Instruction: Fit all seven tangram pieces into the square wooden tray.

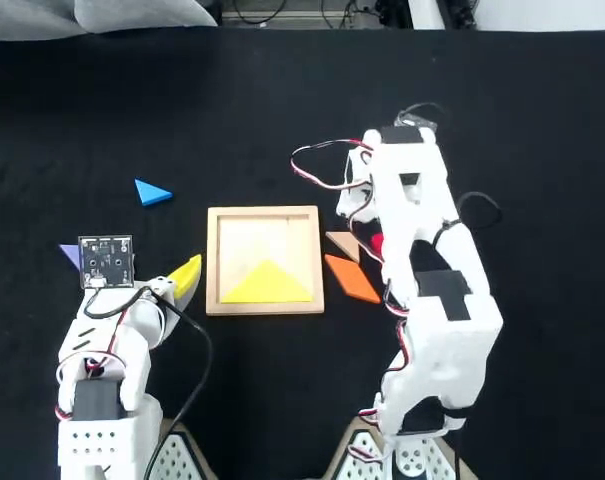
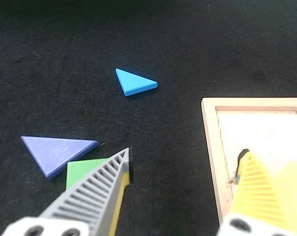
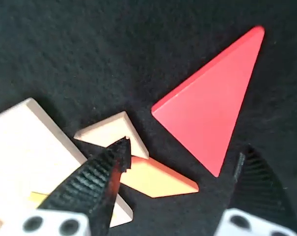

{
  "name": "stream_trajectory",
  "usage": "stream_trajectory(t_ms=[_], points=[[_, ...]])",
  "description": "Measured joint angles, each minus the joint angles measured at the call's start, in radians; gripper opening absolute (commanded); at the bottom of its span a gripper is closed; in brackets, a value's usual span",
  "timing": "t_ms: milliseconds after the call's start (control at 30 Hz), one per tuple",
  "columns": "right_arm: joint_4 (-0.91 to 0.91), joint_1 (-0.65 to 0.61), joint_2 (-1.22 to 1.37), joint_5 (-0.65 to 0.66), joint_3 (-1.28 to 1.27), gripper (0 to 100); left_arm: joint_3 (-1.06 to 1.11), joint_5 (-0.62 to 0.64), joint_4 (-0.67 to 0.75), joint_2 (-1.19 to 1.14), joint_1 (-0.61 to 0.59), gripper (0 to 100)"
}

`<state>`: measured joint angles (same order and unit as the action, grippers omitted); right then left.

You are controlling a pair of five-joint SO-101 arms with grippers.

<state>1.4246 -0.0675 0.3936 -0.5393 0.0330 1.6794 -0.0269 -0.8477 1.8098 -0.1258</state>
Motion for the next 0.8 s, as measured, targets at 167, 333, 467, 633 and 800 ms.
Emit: stream_trajectory(t_ms=[167,333,467,633,800], points=[[-0.029,0.0,0.038,-0.003,0.012,34.3,0.0,0.0,0.0,0.0,0.0,34],[-0.046,-0.006,0.086,-0.003,0.057,34.3,0.0,0.0,0.0,0.0,0.0,34],[-0.046,-0.003,0.133,-0.003,0.098,34.3,0.0,0.0,0.0,0.0,0.0,34],[-0.044,-0.008,0.184,-0.003,0.123,34.3,0.0,0.0,0.0,0.0,0.0,34],[-0.043,0.0,0.201,0.008,0.135,34.3,0.0,0.0,0.0,0.0,0.0,34]])
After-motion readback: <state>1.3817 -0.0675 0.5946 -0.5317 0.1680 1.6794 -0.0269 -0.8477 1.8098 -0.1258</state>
